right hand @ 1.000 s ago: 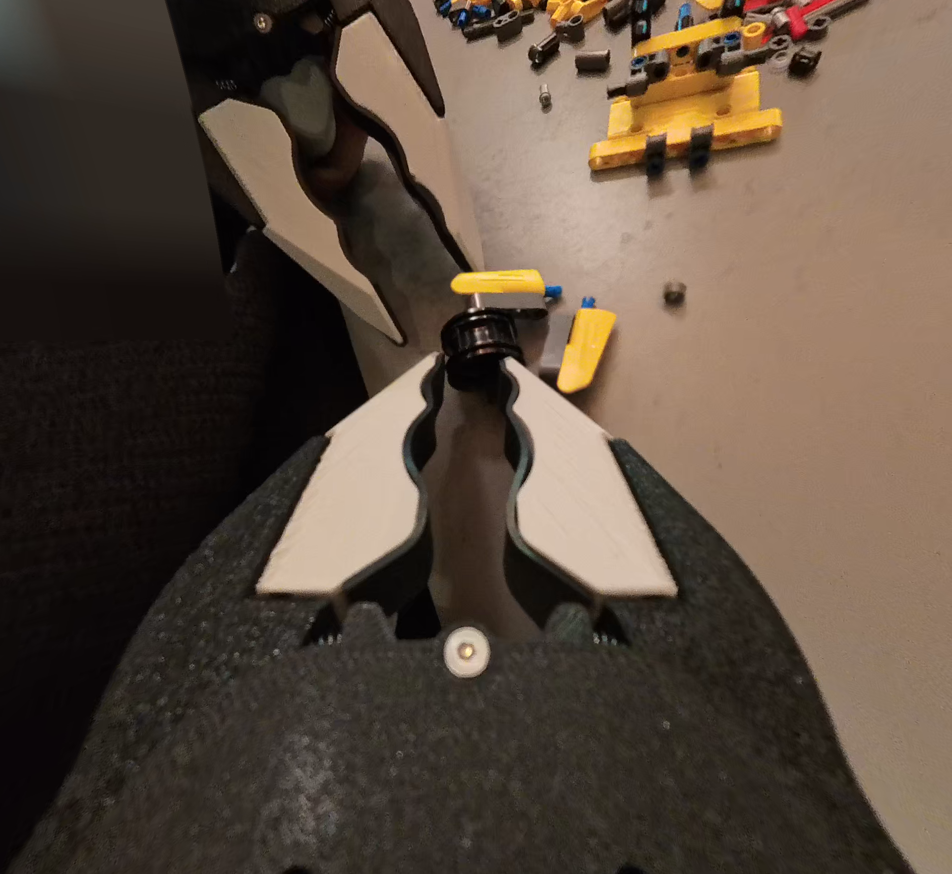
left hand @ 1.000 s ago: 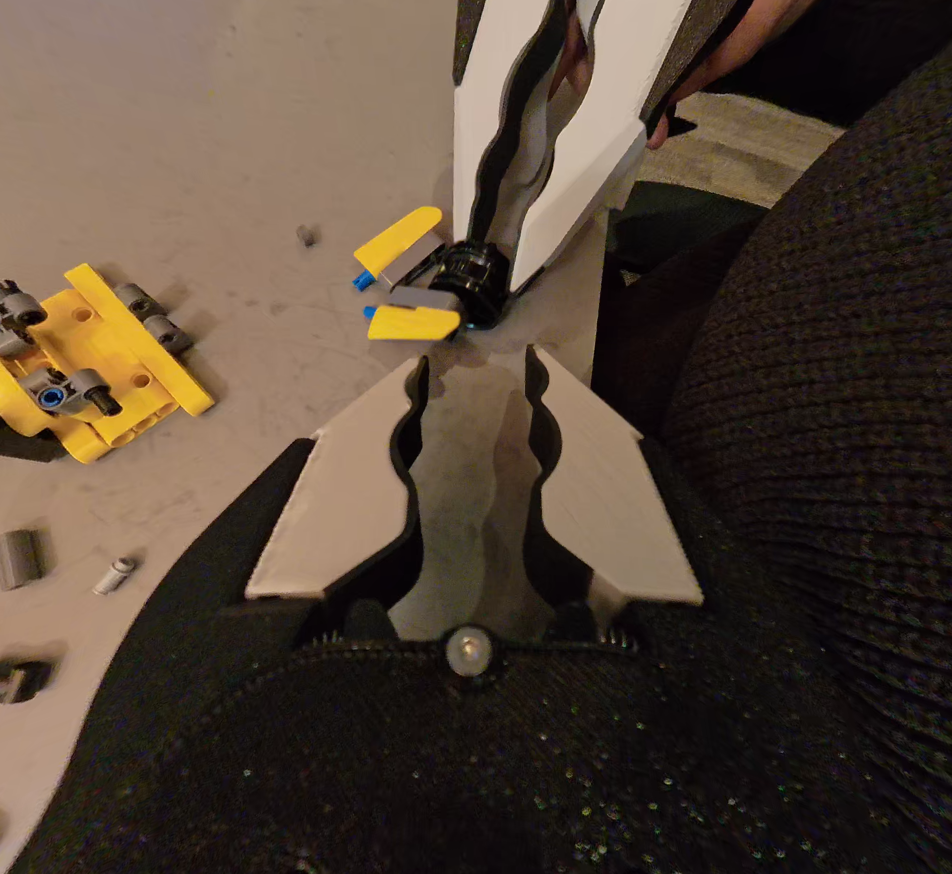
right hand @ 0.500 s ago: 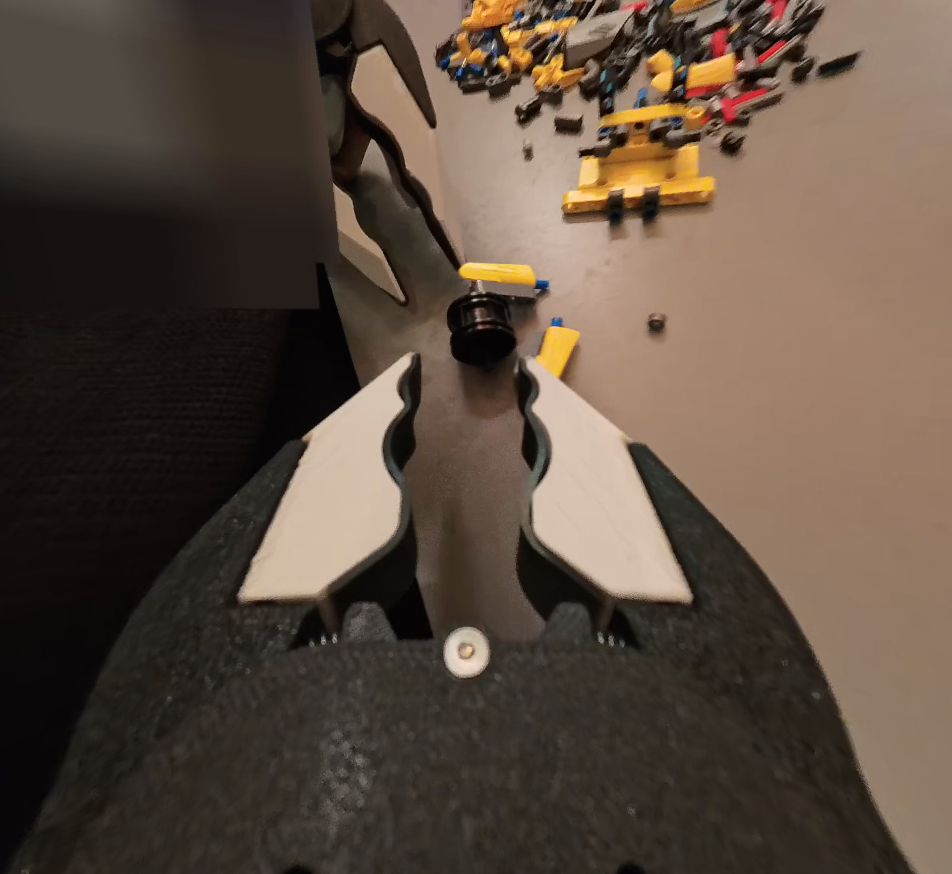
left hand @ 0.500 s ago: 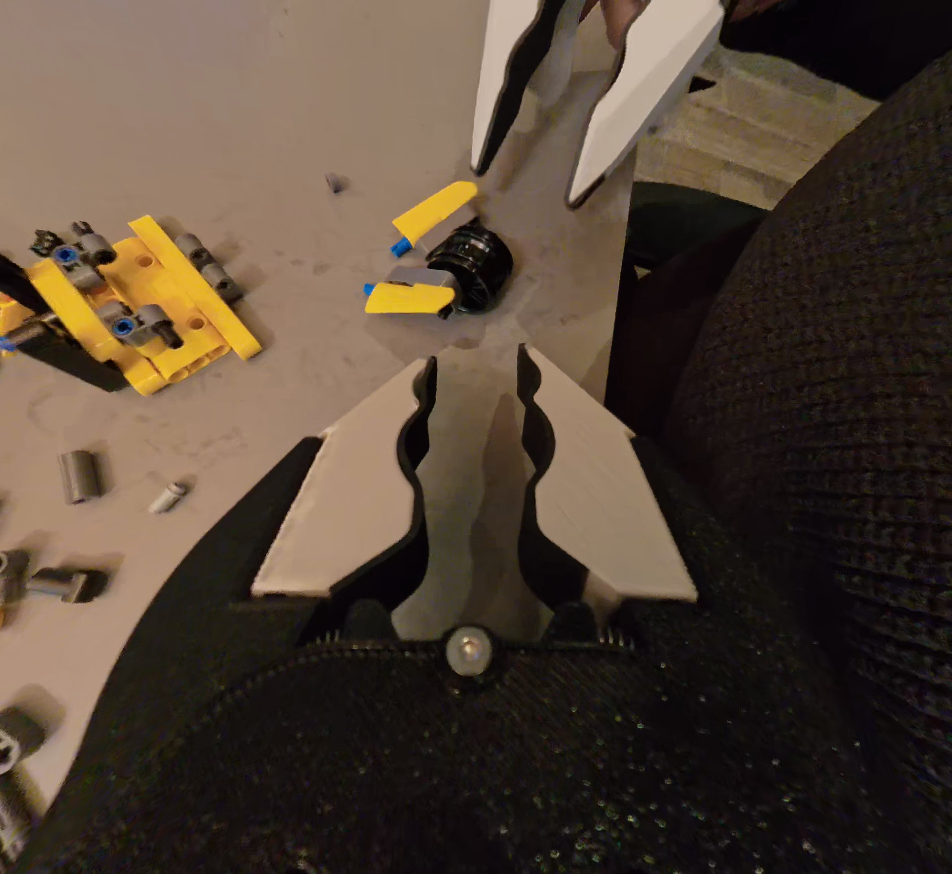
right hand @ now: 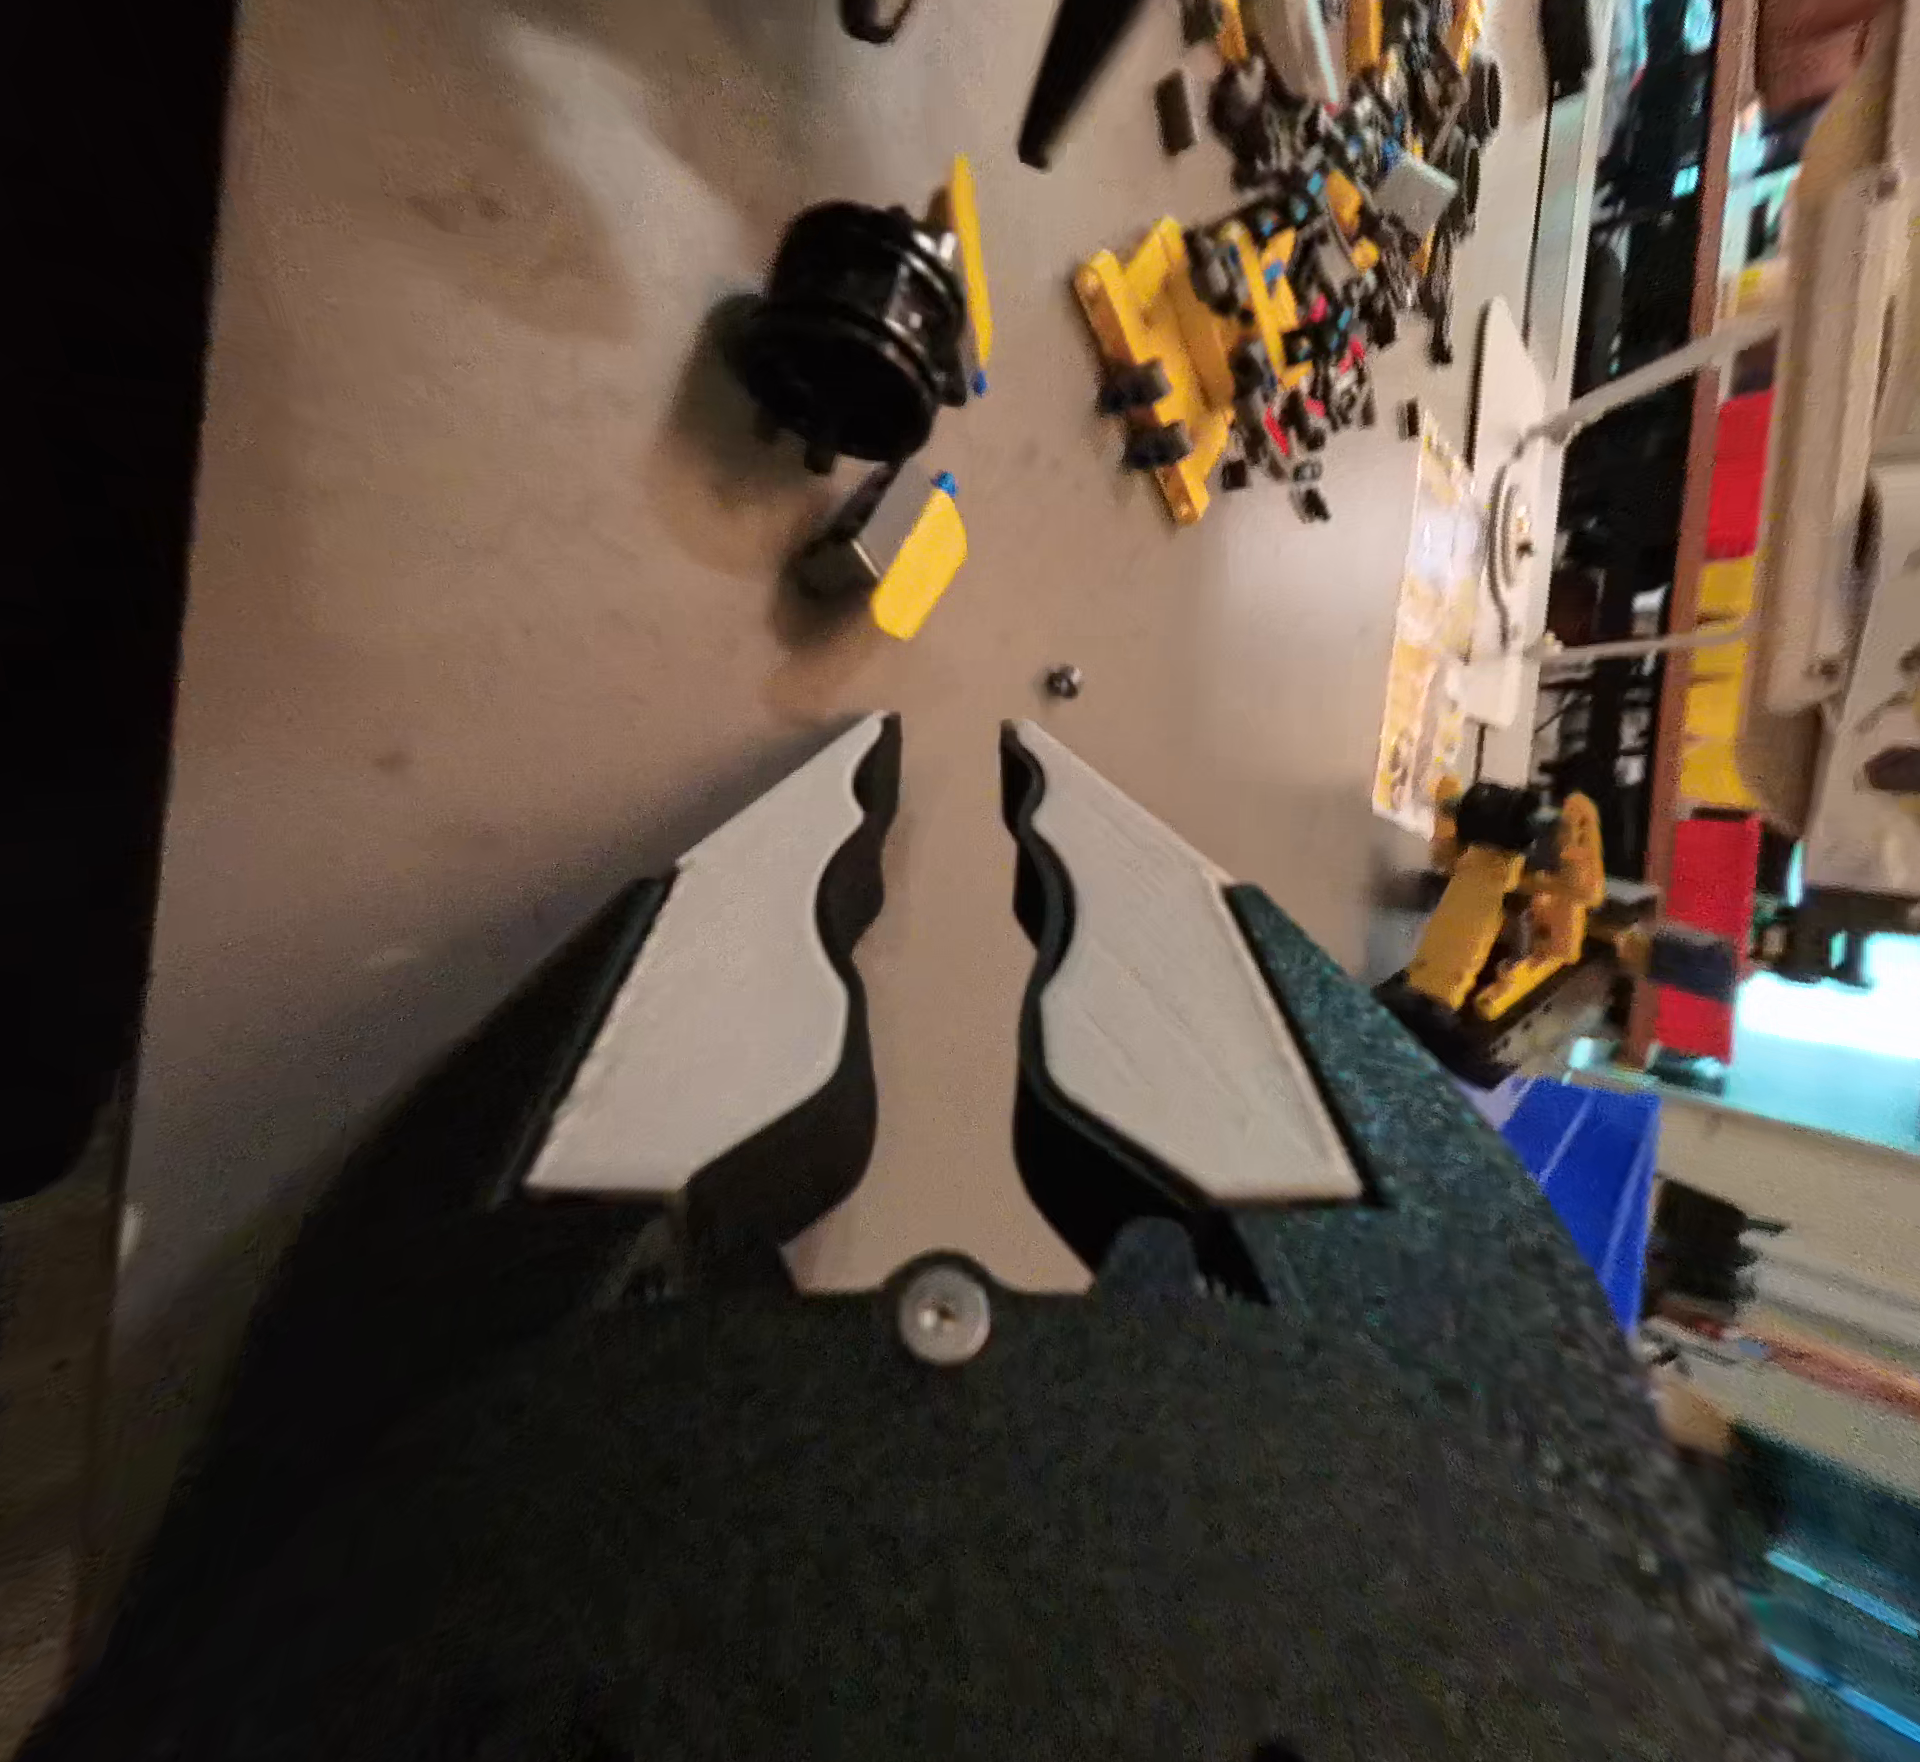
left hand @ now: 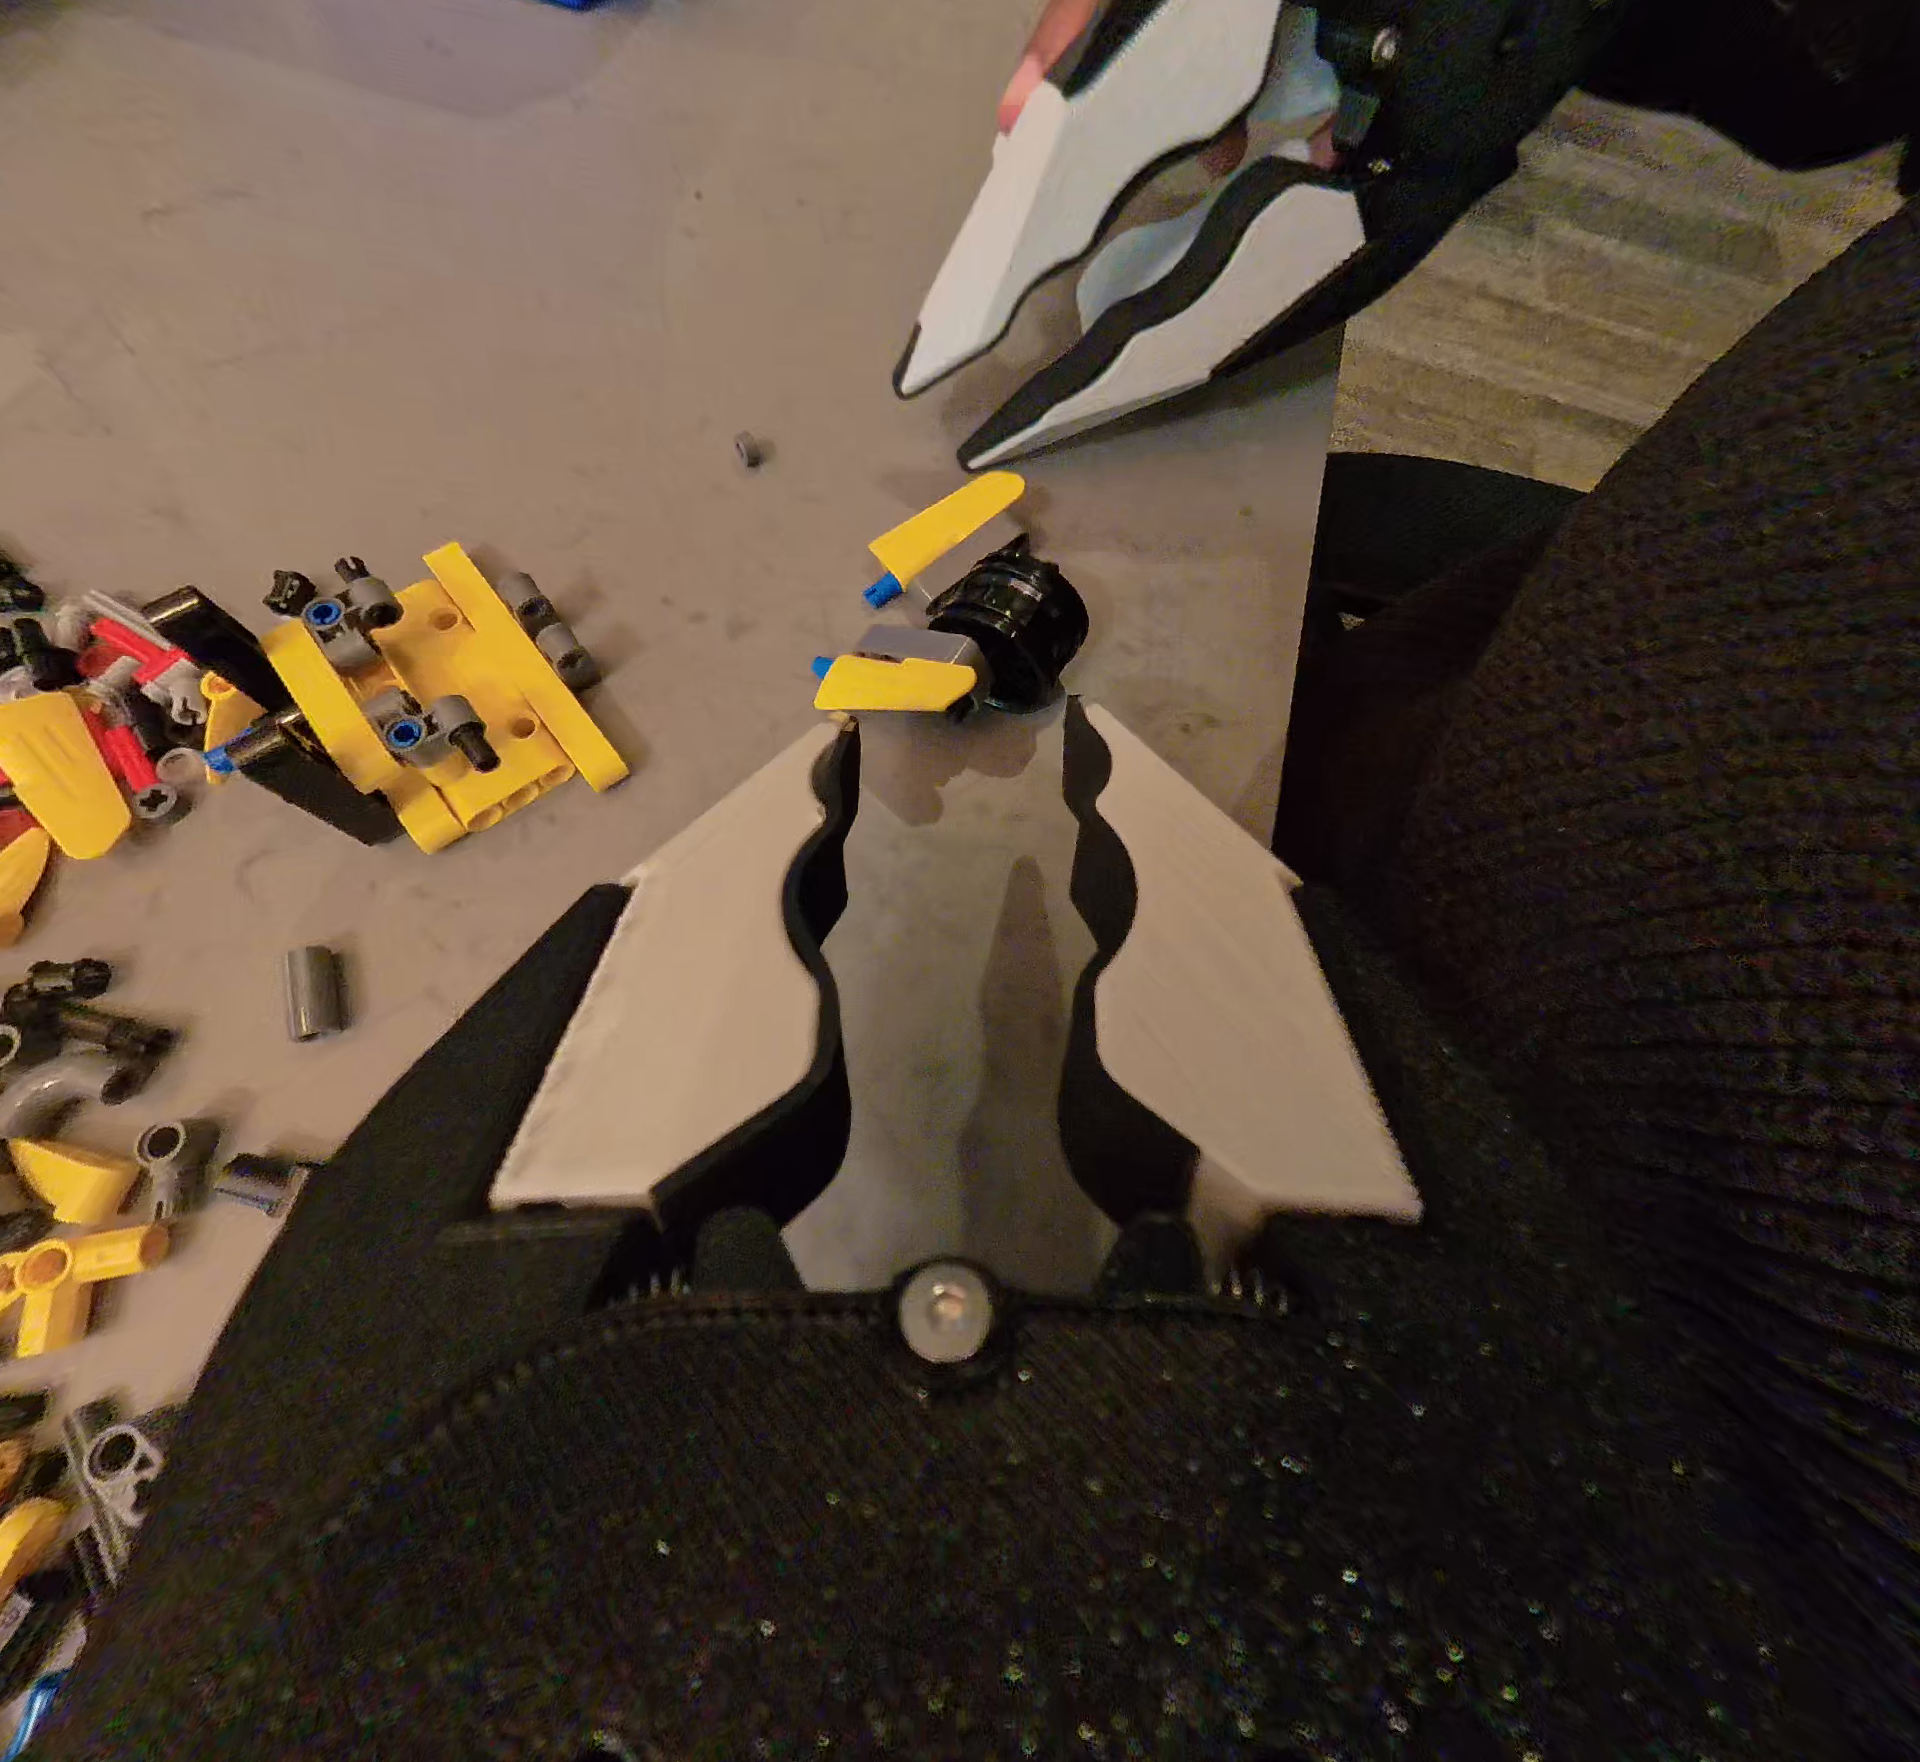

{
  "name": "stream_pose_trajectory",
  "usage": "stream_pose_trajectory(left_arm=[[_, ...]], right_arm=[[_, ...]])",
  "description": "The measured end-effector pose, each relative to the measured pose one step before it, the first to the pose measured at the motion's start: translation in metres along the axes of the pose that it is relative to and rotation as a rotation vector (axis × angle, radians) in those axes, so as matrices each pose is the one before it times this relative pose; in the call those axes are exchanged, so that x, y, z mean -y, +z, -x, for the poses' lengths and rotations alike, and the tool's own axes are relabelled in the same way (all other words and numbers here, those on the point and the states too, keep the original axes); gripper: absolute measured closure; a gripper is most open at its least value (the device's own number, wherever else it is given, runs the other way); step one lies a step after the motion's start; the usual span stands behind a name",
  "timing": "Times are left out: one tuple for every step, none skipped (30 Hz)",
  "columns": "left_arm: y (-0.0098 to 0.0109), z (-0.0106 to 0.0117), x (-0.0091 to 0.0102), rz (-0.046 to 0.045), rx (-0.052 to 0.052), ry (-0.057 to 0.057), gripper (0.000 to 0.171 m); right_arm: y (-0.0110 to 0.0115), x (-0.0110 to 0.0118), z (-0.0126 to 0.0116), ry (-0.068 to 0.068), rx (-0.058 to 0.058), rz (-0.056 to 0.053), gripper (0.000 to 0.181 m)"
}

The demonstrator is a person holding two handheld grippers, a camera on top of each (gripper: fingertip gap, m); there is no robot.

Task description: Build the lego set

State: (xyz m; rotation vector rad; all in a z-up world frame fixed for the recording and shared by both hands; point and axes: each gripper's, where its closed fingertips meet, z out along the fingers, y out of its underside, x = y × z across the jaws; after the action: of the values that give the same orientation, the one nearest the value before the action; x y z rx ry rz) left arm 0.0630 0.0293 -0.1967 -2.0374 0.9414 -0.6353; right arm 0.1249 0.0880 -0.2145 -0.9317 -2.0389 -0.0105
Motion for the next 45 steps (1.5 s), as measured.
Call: stream_pose_trajectory(left_arm=[[0.00074,0.00003,-0.00009,0.00266,-0.0004,0.0001,0.135],[0.00058,0.00027,-0.00005,0.00121,0.0003,0.0006,0.135],[0.00034,0.00028,0.00015,0.00011,-0.0004,-0.0001,0.135],[0.00031,0.00014,0.00024,-0.00082,-0.0022,-0.0013,0.135],[0.00042,0.00008,0.00008,-0.00052,-0.0037,-0.0026,0.135],[0.00041,0.00001,-0.00003,0.00059,-0.0037,-0.0028,0.135],[0.00045,0.00003,-0.00021,0.00098,-0.0017,-0.0016,0.135],[0.00021,-0.00002,-0.00030,0.00101,-0.0005,0.0000,0.134],[0.00018,-0.00023,-0.00019,0.00047,-0.0009,0.0009,0.134],[0.00013,-0.00025,0.00001,-0.00065,-0.0014,0.0010,0.134],[0.00011,-0.00023,0.00011,-0.00197,-0.0009,0.0006,0.134],[0.00007,-0.00024,0.00038,-0.00242,-0.0012,0.0003,0.134],[0.00009,-0.00039,0.00037,-0.00237,-0.0014,0.0006,0.134],[0.00004,-0.00034,0.00025,-0.00181,0.0001,0.0015,0.133],[0.00010,-0.00020,0.00012,-0.00005,0.0009,0.0023,0.133],[0.00015,-0.00024,0.00013,0.00021,0.0007,0.0029,0.132],[0.00024,-0.00039,0.00044,-0.00143,0.0004,0.0035,0.131],[0.00018,-0.00049,0.00067,-0.00307,-0.0003,0.0040,0.129],[0.00036,-0.00089,0.00079,-0.00446,-0.0024,0.0044,0.128],[0.00047,-0.00083,0.00043,-0.00336,-0.0033,0.0033,0.126],[0.00060,0.00006,-0.00015,0.00158,0.0022,0.0006,0.123],[0.00031,0.00116,-0.00011,0.00192,0.0092,0.0011,0.121],[0.00012,0.00136,0.00036,-0.00101,0.0115,0.0056,0.121],[-0.00008,0.00193,0.00064,-0.00319,0.0166,0.0095,0.121],[0.00013,0.00175,0.00072,-0.00247,0.0167,0.0101,0.121],[0.00059,0.00081,0.00030,0.00019,0.0112,0.0092,0.121],[0.00109,0.00042,-0.00025,0.00462,0.0090,0.0085,0.121],[0.00157,0.00026,-0.00113,0.01158,0.0083,0.0080,0.122],[0.00194,0.00020,-0.00182,0.01585,0.0080,0.0079,0.122],[0.00175,0.00010,-0.00182,0.01522,0.0081,0.0090,0.122],[0.00147,0.00021,-0.00110,0.01104,0.0096,0.0107,0.122],[0.00105,0.00038,-0.00034,0.00526,0.0112,0.0113,0.123],[0.00049,0.00067,0.00031,0.00030,0.0120,0.0090,0.123],[0.00037,0.00043,0.00066,-0.00195,0.0087,0.0063,0.124],[0.00027,-0.00015,0.00075,-0.00265,0.0027,0.0030,0.124],[0.00023,-0.00011,0.00046,-0.00161,0.0006,-0.0001,0.124],[0.00018,-0.00013,0.00034,-0.00081,0.0007,-0.0006,0.124],[0.00017,-0.00003,0.00013,0.00027,0.0017,0.0008,0.124],[0.00032,0.00001,-0.00008,0.00173,0.0046,0.0036,0.124],[0.00047,0.00047,-0.00048,0.00390,0.0098,0.0060,0.124],[0.00057,0.00032,-0.00062,0.00574,0.0109,0.0084,0.124],[0.00084,-0.00038,-0.00048,0.00583,0.0076,0.0090,0.125],[0.00078,-0.00051,-0.00050,0.00559,0.0068,0.0058,0.128],[0.00080,-0.00042,-0.00016,0.00488,0.0073,0.0036,0.131],[0.00061,-0.00069,-0.00016,0.00352,0.0050,0.0060,0.133]], right_arm=[[0.00100,0.00194,0.00186,-0.0283,0.0086,-0.0022,0.166],[0.00075,0.00119,0.00081,-0.0130,0.0095,-0.0008,0.167],[0.00028,0.00112,-0.00012,-0.0065,0.0059,-0.0019,0.167],[0.00024,0.00092,-0.00023,-0.0029,0.0056,-0.0017,0.166],[0.00005,0.00095,0.00026,-0.0031,0.0060,-0.0011,0.165],[-0.00056,0.00144,0.00081,-0.0045,0.0071,-0.0039,0.165],[-0.00154,0.00282,0.00289,-0.0016,0.0188,-0.0141,0.165],[-0.00229,0.00440,0.00485,0.0067,0.0339,-0.0275,0.166],[-0.00172,0.00514,0.00406,0.0209,0.0322,-0.0320,0.165],[-0.00053,0.00377,0.00221,0.0287,0.0211,-0.0257,0.165],[0.00075,0.00086,0.00005,0.0179,0.0040,-0.0127,0.163],[0.00011,0.00022,-0.00148,-0.0022,-0.0116,-0.0133,0.161],[-0.00019,0.00015,-0.00186,-0.0127,-0.0167,-0.0109,0.158],[0.00036,0.00028,-0.00148,-0.0112,-0.0152,-0.0049,0.156],[0.00087,0.00056,-0.00066,-0.0097,-0.0083,-0.0003,0.157],[0.00119,0.00089,-0.00048,-0.0133,-0.0079,0.0026,0.158],[0.00153,0.00072,-0.00067,-0.0183,-0.0109,0.0032,0.164],[0.00178,0.00047,-0.00127,-0.0238,-0.0175,0.0019,0.173],[0.00189,-0.00002,-0.00073,-0.0269,-0.0153,0.0022,0.175],[0.00225,-0.00124,-0.00035,-0.0179,-0.0087,0.0080,0.175],[0.00191,-0.00173,0.00086,-0.0002,0.0072,0.0099,0.176],[0.00035,0.00033,-0.00048,0.0148,0.0061,-0.0021,0.176],[-0.00093,0.00082,-0.00144,0.0247,0.0062,-0.0052,0.176],[-0.00172,0.00061,-0.00122,0.0328,0.0132,-0.0021,0.176],[-0.00230,-0.00002,-0.00225,0.0404,0.0115,0.0039,0.176],[-0.00258,-0.00073,-0.00258,0.0465,0.0099,0.0104,0.176],[-0.00299,-0.00038,0.00034,0.0478,0.0283,0.0095,0.176],[-0.00319,0.00043,0.00116,0.0544,0.0313,0.0047,0.177],[-0.00303,0.00094,0.00169,0.0612,0.0302,0.0016,0.177],[-0.00295,0.00131,0.00333,0.0560,0.0342,0.0006,0.177],[-0.00272,0.00123,0.00205,0.0393,0.0136,0.0037,0.177],[-0.00212,-0.00009,-0.00047,0.0126,-0.0160,0.0154,0.178],[-0.00155,-0.00166,-0.00074,-0.0113,-0.0271,0.0290,0.177],[-0.00080,-0.00249,-0.00051,-0.0205,-0.0299,0.0380,0.177],[0.00005,-0.00265,-0.00049,-0.0195,-0.0293,0.0399,0.177],[0.00071,-0.00246,0.00152,-0.0187,-0.0161,0.0371,0.178],[0.00114,-0.00177,0.00269,-0.0187,-0.0084,0.0318,0.178],[0.00103,-0.00052,0.00236,-0.0166,-0.0080,0.0232,0.178],[0.00076,0.00063,0.00190,-0.0135,-0.0054,0.0171,0.178],[0.00048,0.00074,0.00109,-0.0129,-0.0057,0.0174,0.178],[0.00038,0.00057,0.00005,-0.0116,-0.0065,0.0186,0.178],[0.00030,0.00069,0.00034,-0.0061,0.0006,0.0159,0.178],[0.00043,0.00037,0.00055,-0.0024,0.0055,0.0155,0.178],[0.00033,-0.00007,-0.00060,-0.0019,0.0002,0.0145,0.178],[0.00050,-0.00036,-0.00060,0.0016,0.0021,0.0130,0.178]])
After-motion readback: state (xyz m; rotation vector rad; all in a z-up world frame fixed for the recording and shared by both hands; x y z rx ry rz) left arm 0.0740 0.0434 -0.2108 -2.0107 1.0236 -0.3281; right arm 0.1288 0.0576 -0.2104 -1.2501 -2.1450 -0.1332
